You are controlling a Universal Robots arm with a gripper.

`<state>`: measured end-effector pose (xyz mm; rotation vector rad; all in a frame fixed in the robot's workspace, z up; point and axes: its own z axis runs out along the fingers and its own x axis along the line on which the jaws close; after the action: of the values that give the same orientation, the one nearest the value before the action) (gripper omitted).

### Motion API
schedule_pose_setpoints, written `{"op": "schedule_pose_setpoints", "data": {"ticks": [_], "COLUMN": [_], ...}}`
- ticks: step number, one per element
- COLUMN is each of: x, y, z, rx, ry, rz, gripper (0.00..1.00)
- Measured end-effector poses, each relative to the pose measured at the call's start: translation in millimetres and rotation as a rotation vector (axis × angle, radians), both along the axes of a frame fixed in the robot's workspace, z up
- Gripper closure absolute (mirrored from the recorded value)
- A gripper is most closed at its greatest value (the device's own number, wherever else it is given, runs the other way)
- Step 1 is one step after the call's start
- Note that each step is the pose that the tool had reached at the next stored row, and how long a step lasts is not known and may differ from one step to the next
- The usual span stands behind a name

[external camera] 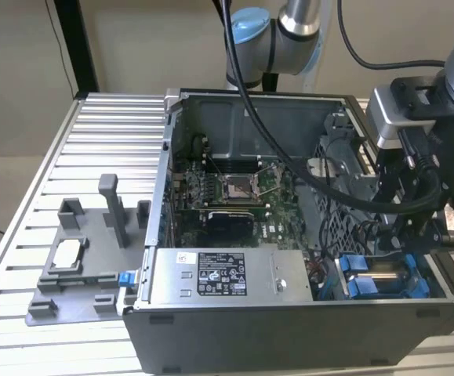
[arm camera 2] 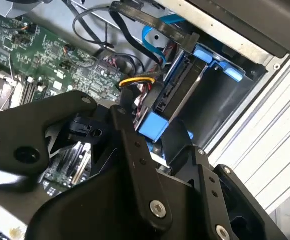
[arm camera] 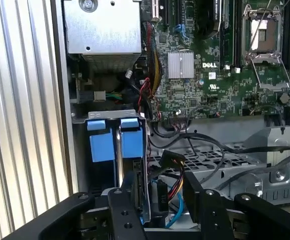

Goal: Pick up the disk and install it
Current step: 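Insert the disk into the insertion slot, then insert the first disk wire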

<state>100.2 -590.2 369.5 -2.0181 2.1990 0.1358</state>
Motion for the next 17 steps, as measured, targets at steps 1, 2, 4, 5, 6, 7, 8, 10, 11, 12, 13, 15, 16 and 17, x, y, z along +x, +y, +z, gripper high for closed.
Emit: {"op": "schedule_pose_setpoints", "data": {"ticks": [1, 2, 4, 5, 6, 7, 8, 10, 11, 12, 13, 15, 16, 17], "x": [0.4, 1.1, 2.4, 3.1, 3.4, 4.0, 4.6, 5.4, 5.9, 6.6, 7.6, 9.6, 10.2, 10.4], "y": [0.5, 1.2, 2.7, 3.0, 3.3, 3.5, 3.6, 4.2, 4.6, 4.8, 4.9, 4.9, 4.9, 4.8], "z": [-0.2, -0.2, -0.2, -0.3, -0.6, -0.9, -1.4, -2.3, -2.9, -3.6, -4.2, -5.3, -6.3, -7.3], "rx": [0.0019, 0.0040, 0.0087, 0.0134, 0.0182, 0.0210, 0.0228, 0.0237, 0.0240, 0.0244, 0.0243, 0.0242, 0.0242, 0.0243], "ry": [-0.0001, -0.0002, -0.0004, -0.0013, -0.0034, -0.0060, -0.0087, -0.0152, -0.0183, -0.0211, -0.0240, -0.0318, -0.0352, -0.0382], "rz": [0.000, 0.000, 0.000, 0.000, 0.000, 0.000, 0.000, 0.000, 0.000, 0.000, 0.001, 0.001, 0.003, 0.005], "gripper": [0.00, 0.00, 0.00, 0.00, 0.00, 0.00, 0.00, 0.00, 0.00, 0.00, 0.00, 0.00, 0.00, 0.00]}}
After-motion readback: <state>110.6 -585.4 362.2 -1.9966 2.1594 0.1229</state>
